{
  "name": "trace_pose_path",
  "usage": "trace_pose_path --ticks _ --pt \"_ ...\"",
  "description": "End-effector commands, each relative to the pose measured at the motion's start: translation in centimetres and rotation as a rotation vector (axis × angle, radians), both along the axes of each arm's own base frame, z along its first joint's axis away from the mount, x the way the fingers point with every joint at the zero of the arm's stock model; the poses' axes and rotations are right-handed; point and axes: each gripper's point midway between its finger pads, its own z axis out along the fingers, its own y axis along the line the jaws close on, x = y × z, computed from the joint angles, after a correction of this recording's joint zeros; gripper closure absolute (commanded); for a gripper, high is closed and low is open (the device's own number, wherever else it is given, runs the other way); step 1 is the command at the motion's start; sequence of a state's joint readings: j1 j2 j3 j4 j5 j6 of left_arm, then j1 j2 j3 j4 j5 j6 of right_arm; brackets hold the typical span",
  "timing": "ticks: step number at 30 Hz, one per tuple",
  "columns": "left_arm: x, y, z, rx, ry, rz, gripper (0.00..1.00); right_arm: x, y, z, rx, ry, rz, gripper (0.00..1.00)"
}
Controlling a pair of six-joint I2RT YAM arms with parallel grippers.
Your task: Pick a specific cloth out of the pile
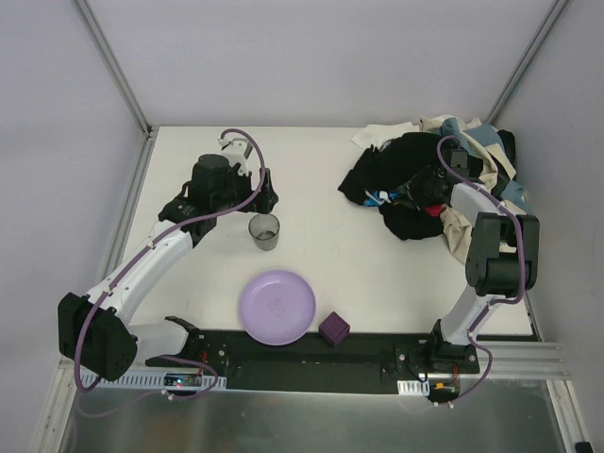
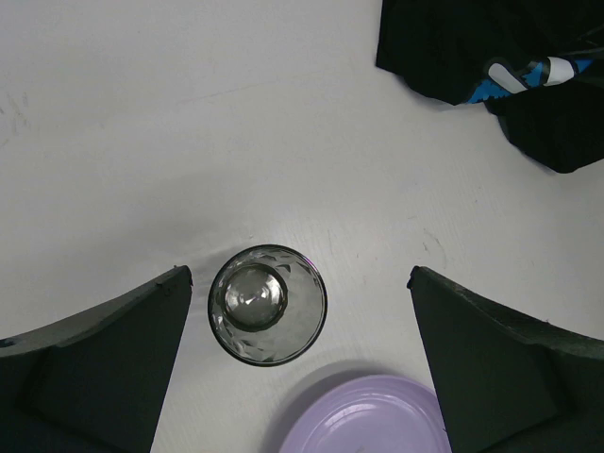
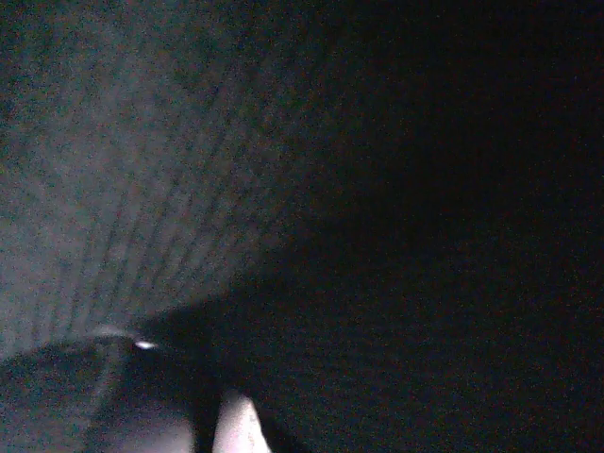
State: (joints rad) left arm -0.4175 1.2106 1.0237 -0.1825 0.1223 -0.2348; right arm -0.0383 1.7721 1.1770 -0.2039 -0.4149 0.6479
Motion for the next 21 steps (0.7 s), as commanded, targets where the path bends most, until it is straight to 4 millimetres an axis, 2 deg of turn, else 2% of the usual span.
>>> trace_pose_path --ticks 1,3,6,10,17,21 --pt "0.7 -0.4 1.8 -0.026 -0.042 -0.006 0.01 2.4 -1.0 1.6 0.018 -0.079 -0.034 0.77" --pt "0.6 -0.5 1.8 -0.03 -0.04 -0.008 0.01 2.4 -1.2 1.5 0.027 -0.075 -0.037 0.89" --pt "0.5 -0.4 1.8 -0.034 -0.039 -0.006 0.01 2.4 -1.3 1.7 0.029 -0.083 -0.035 0.99" --pt "0.4 -0.4 2.1 -0.039 -0.043 -0.005 0.01 2.6 -1.6 2.8 0.019 -0.118 -0.027 1.0" --pt "0.1 -0.4 2.7 -0.054 -0.053 -0.008 0.01 3.5 -2.2 7.4 -0.033 -0.24 0.002 1.0" --pt "0.0 -0.5 2.6 -0.064 -0.048 -0.006 0.01 3.9 -3.2 10.6 -0.082 -0.303 -0.006 0.99"
